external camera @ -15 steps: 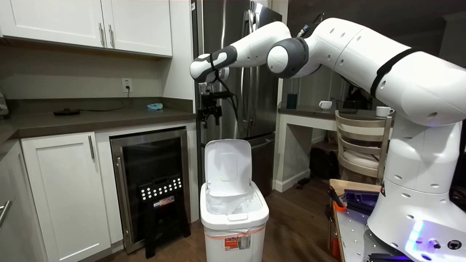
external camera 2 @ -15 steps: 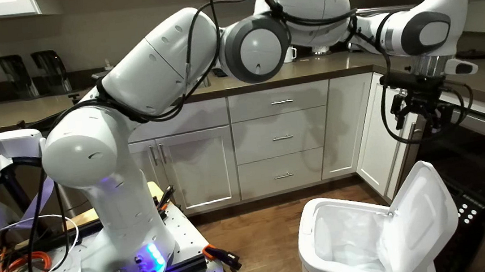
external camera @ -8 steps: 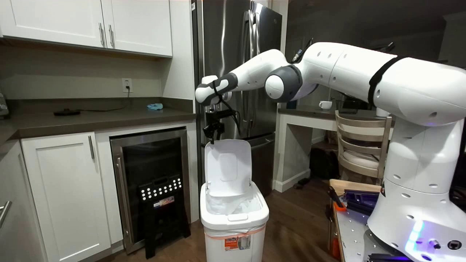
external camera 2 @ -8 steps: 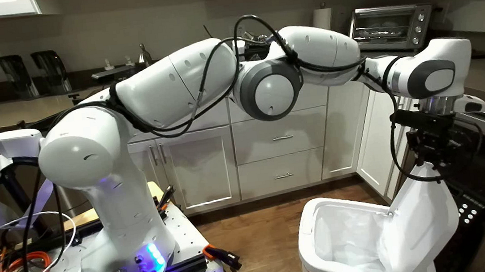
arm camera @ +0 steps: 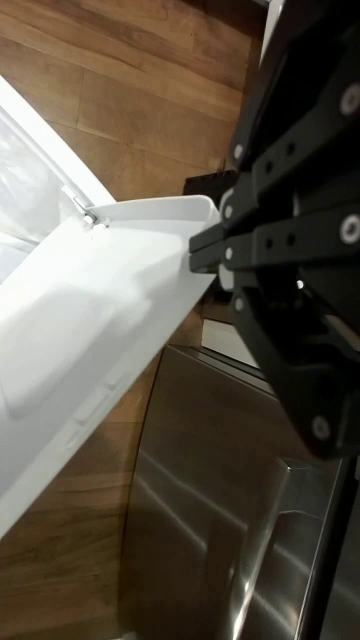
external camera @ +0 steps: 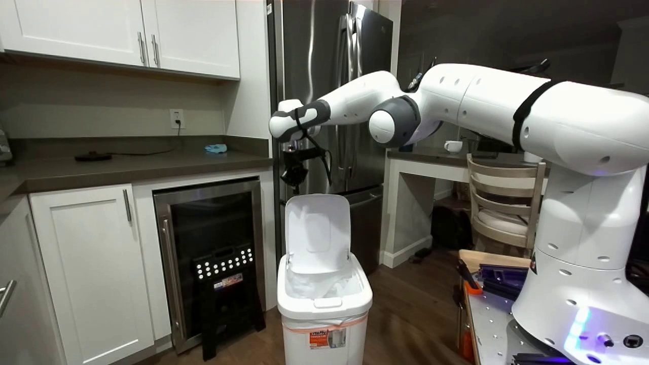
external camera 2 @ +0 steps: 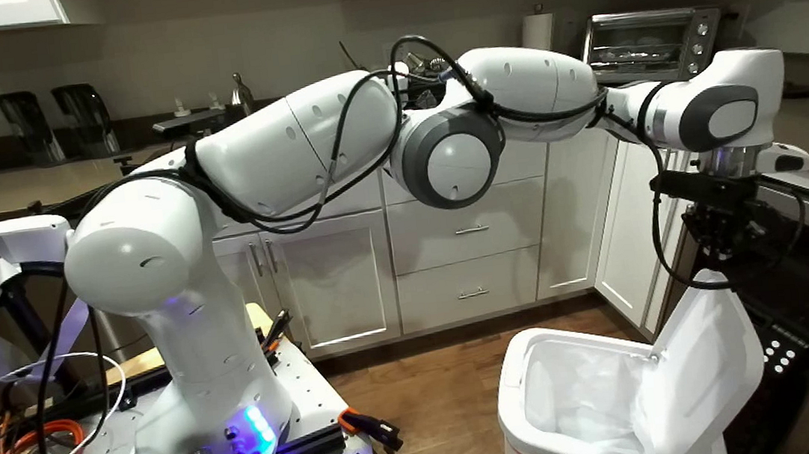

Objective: Close the bin

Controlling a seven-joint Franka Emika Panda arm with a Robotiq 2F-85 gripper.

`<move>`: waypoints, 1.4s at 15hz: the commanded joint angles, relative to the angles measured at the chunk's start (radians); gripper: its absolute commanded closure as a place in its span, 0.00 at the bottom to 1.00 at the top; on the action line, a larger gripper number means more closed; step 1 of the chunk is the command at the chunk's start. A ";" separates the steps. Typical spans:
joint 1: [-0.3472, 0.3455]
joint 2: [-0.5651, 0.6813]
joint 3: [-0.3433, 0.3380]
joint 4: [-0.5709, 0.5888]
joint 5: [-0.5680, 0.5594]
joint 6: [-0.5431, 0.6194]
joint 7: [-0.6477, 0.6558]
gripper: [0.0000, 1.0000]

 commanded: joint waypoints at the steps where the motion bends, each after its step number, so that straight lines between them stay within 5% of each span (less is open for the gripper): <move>1: -0.011 0.044 0.011 0.130 -0.024 -0.051 0.041 0.98; 8: -0.016 0.138 -0.027 0.232 -0.101 0.004 0.097 0.97; 10: -0.005 0.102 -0.061 0.129 -0.103 0.047 0.117 0.97; 11: -0.020 0.155 -0.049 0.221 -0.116 -0.024 0.133 0.97; 13: -0.008 0.087 -0.065 0.097 -0.101 -0.070 0.164 0.97; 14: -0.027 0.137 -0.040 0.200 -0.107 -0.170 0.168 0.97; 16: -0.013 0.063 -0.045 0.090 -0.082 -0.242 0.162 0.97; 18: -0.030 0.099 -0.006 0.195 -0.076 -0.416 0.136 0.97; 19: -0.017 0.038 -0.013 0.091 -0.059 -0.429 0.127 0.97; 21: -0.024 0.033 0.009 0.095 -0.043 -0.526 0.124 0.97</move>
